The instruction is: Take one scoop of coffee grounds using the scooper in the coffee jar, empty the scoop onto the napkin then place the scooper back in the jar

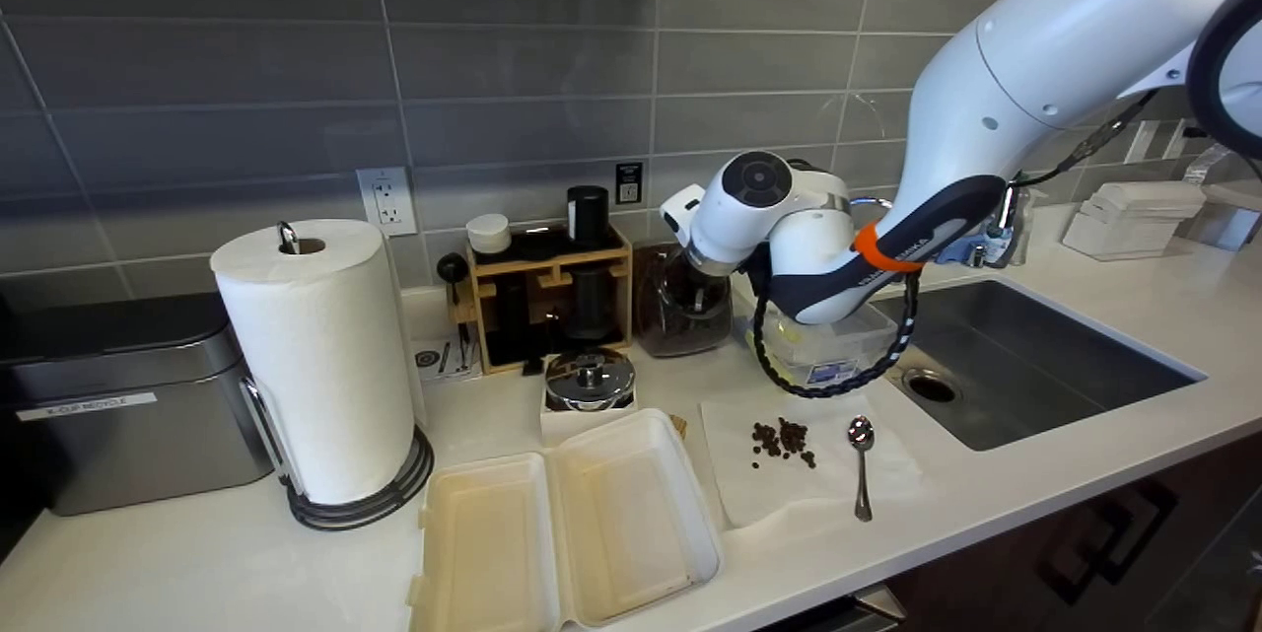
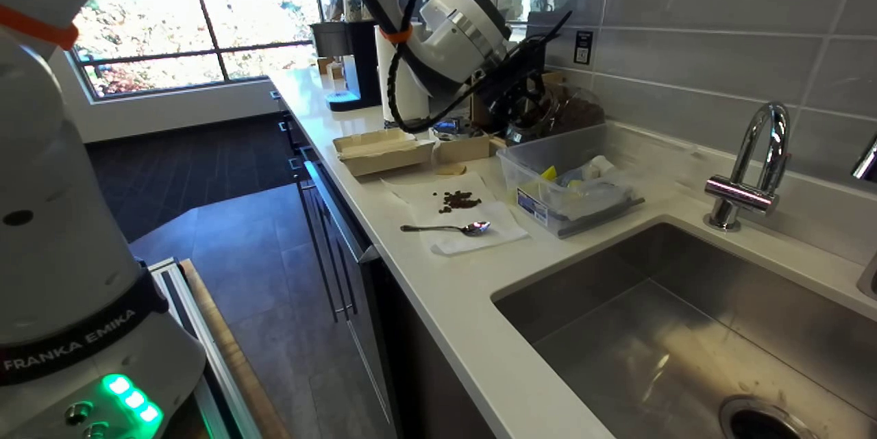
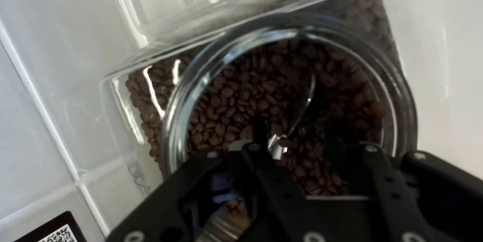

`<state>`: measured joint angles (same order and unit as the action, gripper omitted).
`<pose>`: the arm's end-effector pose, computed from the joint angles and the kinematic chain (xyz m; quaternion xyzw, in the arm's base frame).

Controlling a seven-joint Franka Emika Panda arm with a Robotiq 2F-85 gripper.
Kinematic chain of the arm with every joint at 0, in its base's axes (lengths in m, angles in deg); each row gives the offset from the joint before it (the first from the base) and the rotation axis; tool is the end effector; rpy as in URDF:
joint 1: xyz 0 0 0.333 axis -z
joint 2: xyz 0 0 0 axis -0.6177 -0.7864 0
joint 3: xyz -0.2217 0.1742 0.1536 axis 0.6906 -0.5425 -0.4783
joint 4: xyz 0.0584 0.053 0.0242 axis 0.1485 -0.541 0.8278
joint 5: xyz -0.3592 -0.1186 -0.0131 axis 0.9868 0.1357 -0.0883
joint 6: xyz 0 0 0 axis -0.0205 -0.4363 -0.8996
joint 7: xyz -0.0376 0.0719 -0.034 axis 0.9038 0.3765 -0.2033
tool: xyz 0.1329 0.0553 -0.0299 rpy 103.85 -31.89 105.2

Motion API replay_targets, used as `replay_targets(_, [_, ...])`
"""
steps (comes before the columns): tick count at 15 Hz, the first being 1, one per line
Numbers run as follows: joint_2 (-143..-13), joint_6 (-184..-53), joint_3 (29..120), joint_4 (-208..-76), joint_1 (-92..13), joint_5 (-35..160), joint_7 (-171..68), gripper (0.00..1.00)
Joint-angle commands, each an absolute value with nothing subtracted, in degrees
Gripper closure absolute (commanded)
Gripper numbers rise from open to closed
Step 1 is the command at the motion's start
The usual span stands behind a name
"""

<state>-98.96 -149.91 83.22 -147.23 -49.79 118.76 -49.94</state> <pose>0.7128 0.0490 0.2375 0.8341 0.4138 0.2242 0.2875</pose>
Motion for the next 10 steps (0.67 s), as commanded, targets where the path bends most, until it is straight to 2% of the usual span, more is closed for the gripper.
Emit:
replay_targets(1, [-97.86, -150.50, 84.07, -148.11, -50.61, 119.83, -48.48, 0.23])
replay_targets(3, [-96.67, -150.83, 84.50, -149.03, -51.16, 120.28, -47.38, 0.19])
replay_targets(6, [-95.07, -151.17, 85.85, -149.91, -52.17, 121.36, -45.12, 0.01])
replay_targets(7, [-94.55, -151.03, 86.24, -150.27, -52.35, 121.46, -44.58, 0.08])
replay_targets(8, [-94.15, -150.95, 86.83, -150.44, -52.79, 122.00, -43.87, 0.35])
replay_targets(10, [-93.81, -150.92, 87.58, -150.92, -53.28, 122.68, -42.86, 0.36])
